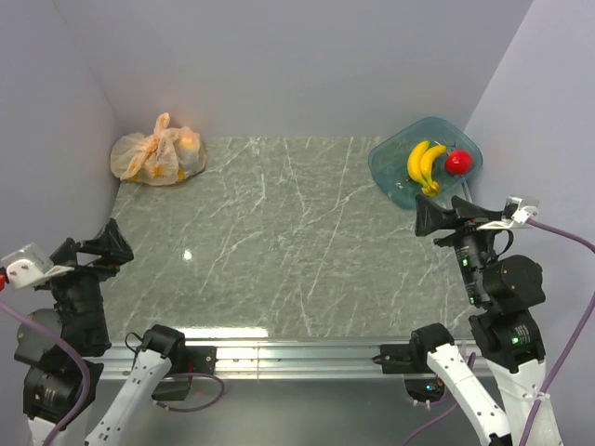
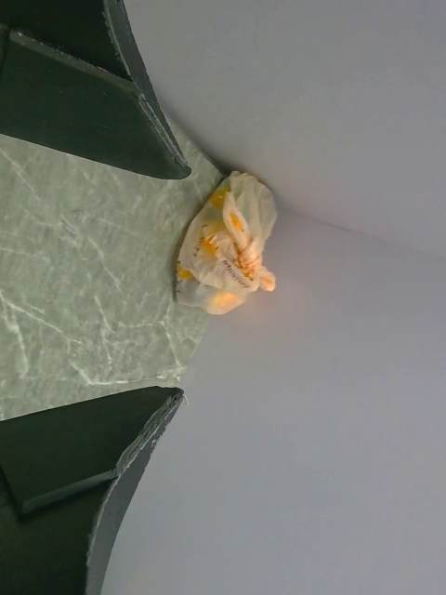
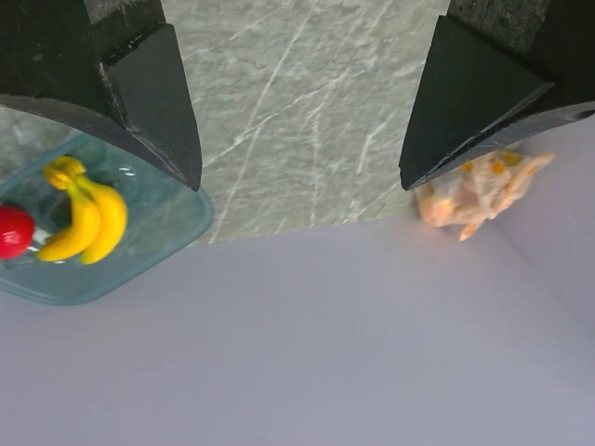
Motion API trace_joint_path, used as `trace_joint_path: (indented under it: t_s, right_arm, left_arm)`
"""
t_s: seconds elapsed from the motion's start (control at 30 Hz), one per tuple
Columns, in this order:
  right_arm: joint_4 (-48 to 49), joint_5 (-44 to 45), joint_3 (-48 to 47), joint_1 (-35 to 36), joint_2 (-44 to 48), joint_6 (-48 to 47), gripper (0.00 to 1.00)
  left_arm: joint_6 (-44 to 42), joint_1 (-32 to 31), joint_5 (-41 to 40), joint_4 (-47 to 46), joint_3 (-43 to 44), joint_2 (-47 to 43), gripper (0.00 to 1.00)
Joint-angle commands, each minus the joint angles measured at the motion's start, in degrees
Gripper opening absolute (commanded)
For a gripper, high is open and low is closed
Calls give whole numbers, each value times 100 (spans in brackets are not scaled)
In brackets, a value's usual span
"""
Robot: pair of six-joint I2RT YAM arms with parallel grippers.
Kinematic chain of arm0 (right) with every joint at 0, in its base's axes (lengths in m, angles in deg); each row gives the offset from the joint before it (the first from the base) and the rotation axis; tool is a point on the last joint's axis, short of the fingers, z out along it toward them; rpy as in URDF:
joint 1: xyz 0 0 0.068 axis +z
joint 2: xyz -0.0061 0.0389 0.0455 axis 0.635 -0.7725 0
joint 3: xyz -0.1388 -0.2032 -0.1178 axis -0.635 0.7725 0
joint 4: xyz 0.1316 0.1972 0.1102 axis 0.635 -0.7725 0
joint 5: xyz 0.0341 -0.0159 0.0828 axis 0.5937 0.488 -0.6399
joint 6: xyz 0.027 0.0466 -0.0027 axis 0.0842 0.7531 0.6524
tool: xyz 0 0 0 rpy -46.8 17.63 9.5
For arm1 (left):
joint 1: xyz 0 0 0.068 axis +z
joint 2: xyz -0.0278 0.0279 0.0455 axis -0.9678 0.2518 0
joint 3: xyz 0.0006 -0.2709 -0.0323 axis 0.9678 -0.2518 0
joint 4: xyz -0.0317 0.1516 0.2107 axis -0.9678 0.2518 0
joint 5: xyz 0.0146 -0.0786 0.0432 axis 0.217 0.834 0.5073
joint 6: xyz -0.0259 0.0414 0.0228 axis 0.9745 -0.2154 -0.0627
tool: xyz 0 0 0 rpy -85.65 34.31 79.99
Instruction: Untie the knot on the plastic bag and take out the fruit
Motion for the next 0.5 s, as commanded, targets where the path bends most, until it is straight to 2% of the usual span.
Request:
trace_joint_path:
  t_s: [0.0,0.1,0.3,0.47]
  right_arm:
    - [112,-538,128,28,34,310,93]
    - [182,-776,233,10,69,424,93]
    - [253,-1233,445,107,139,521,93]
    - [245,-1375,594,160,175,504,93]
  left_arm:
    - [322,-17,145,104,0,260,99]
    - [164,-8,559,-142,-96,471,99]
    - [418,-17,1332,-853,-334,1533,99]
    - [866,-8,1192,-1582,-352,3211,99]
